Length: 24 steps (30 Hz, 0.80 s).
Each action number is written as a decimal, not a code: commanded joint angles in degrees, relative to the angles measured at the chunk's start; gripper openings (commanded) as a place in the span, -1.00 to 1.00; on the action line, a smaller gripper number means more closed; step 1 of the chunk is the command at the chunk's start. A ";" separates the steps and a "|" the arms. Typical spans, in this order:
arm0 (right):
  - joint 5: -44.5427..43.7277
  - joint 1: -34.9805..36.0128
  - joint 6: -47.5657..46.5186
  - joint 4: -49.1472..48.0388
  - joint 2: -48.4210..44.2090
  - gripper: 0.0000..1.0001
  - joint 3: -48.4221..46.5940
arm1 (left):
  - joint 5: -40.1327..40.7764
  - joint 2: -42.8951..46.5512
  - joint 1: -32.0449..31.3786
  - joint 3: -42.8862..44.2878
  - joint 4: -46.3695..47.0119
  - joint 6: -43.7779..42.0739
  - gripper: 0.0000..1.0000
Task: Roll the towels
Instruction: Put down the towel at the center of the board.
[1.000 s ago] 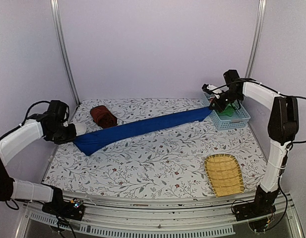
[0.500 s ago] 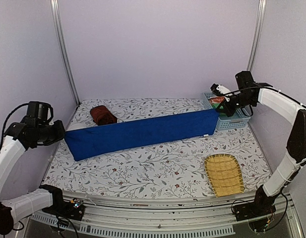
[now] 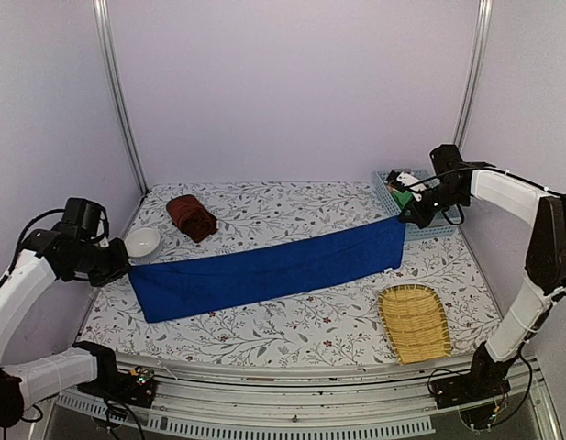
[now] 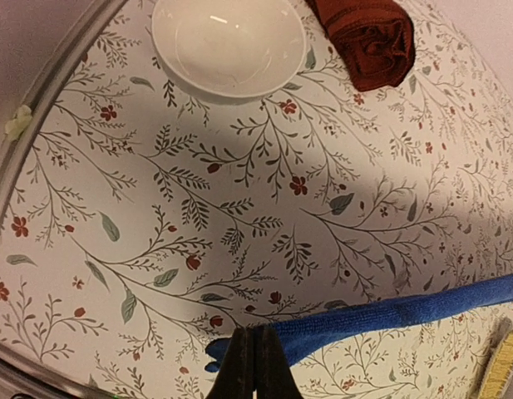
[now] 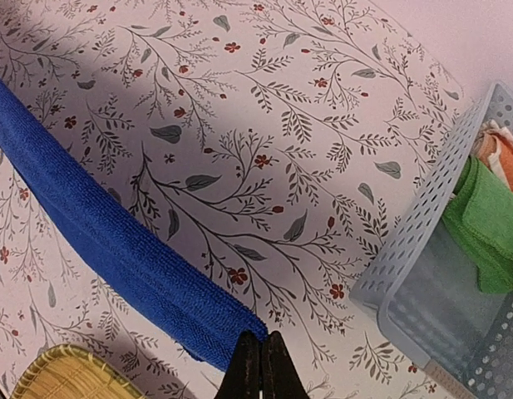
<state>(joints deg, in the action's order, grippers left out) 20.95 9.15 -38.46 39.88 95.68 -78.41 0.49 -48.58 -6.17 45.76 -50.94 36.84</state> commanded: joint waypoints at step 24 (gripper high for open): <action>-10.68 2.25 4.12 -5.78 41.55 -0.79 -36.47 | 9.62 -33.03 1.80 5.49 19.09 -1.52 -0.75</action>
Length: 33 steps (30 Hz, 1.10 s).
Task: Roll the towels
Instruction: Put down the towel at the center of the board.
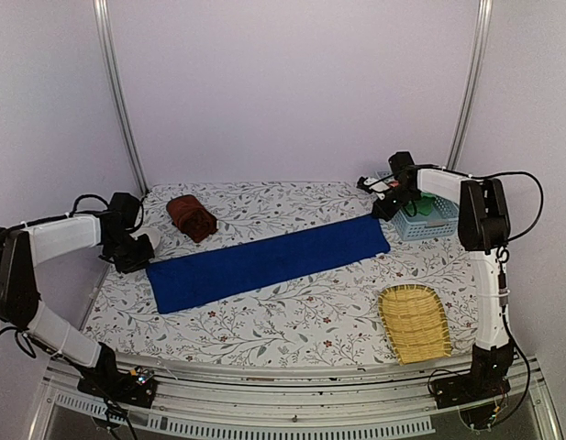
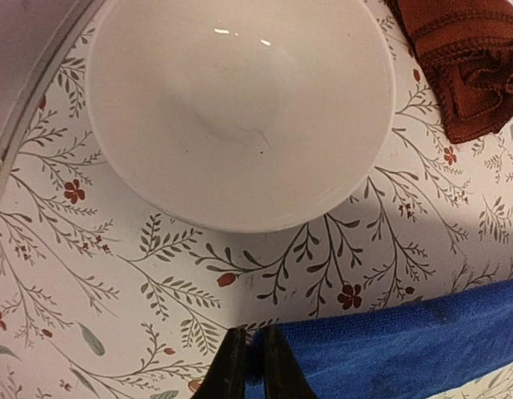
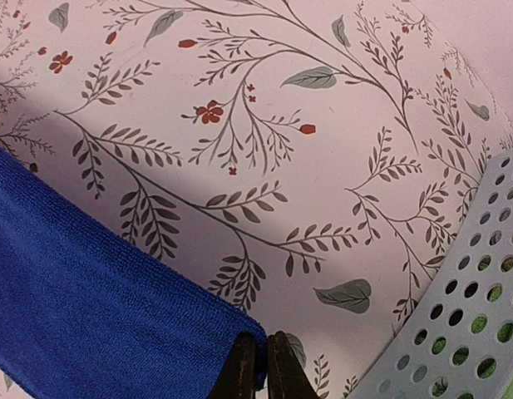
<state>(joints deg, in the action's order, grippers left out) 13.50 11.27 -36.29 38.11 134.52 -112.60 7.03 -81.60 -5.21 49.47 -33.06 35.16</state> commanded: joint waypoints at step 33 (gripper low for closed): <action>1.49 3.41 7.14 1.00 -14.59 -0.51 20.57 | -6.11 -4.45 -11.87 -5.36 -5.14 7.29 -0.81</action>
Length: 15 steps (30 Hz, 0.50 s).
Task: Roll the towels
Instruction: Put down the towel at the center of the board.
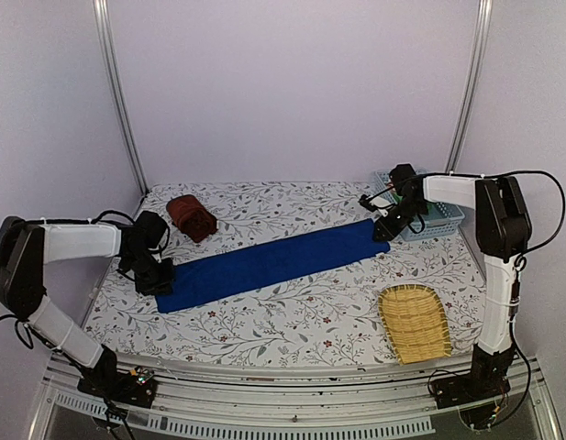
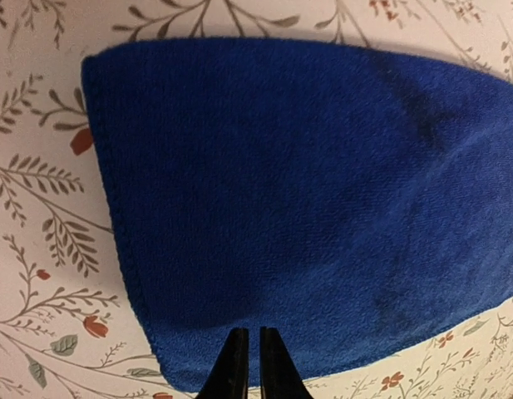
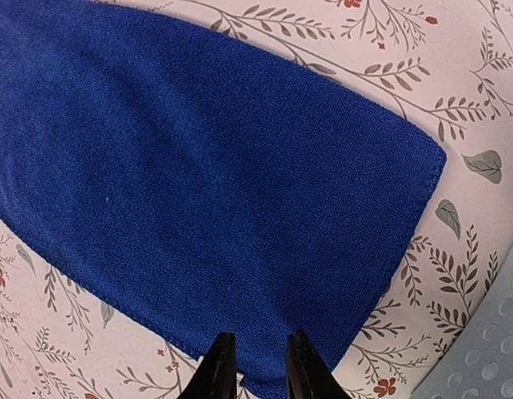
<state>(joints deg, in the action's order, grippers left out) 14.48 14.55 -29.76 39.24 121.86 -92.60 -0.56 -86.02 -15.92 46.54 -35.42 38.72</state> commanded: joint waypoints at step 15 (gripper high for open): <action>-7.73 0.13 6.11 1.87 5.01 -0.42 -8.37 | 0.12 9.66 -7.08 -12.77 -7.64 12.69 -0.82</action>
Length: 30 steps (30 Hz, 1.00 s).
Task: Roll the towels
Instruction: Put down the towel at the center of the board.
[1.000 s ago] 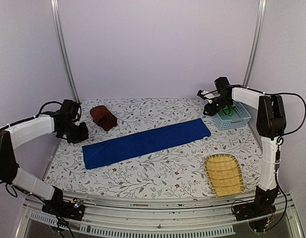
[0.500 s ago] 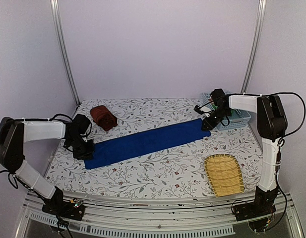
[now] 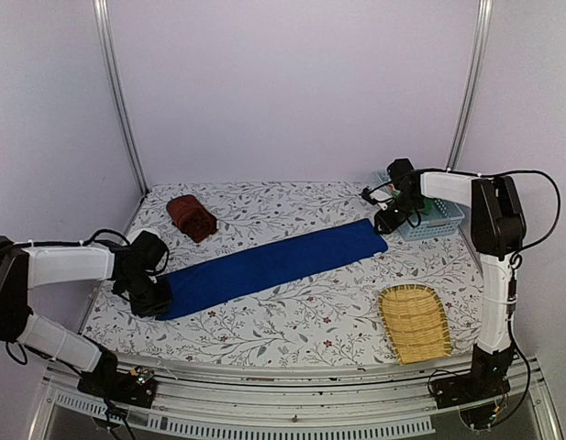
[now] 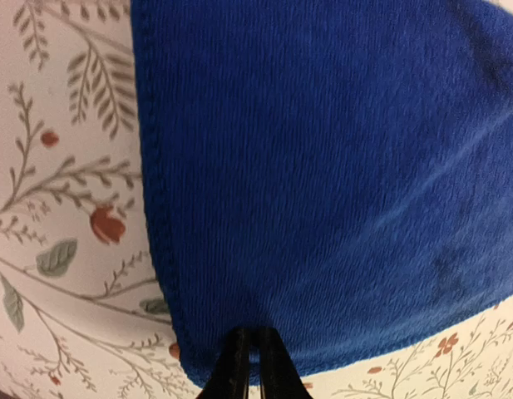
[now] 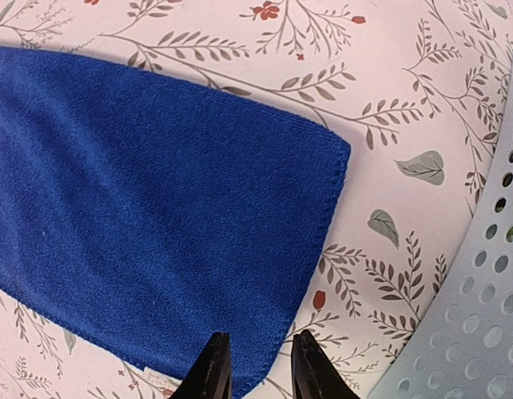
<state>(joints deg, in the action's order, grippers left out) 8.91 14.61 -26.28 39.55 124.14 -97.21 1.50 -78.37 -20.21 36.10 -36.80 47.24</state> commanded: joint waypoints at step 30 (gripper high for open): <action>-4.00 0.07 7.54 8.44 16.13 -0.25 -16.80 | 7.17 3.37 -4.49 4.91 -6.54 -0.67 -0.58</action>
<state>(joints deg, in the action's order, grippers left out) 5.50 14.57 -19.44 45.23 137.29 -113.27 7.11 -74.30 -23.75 39.62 -43.59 48.01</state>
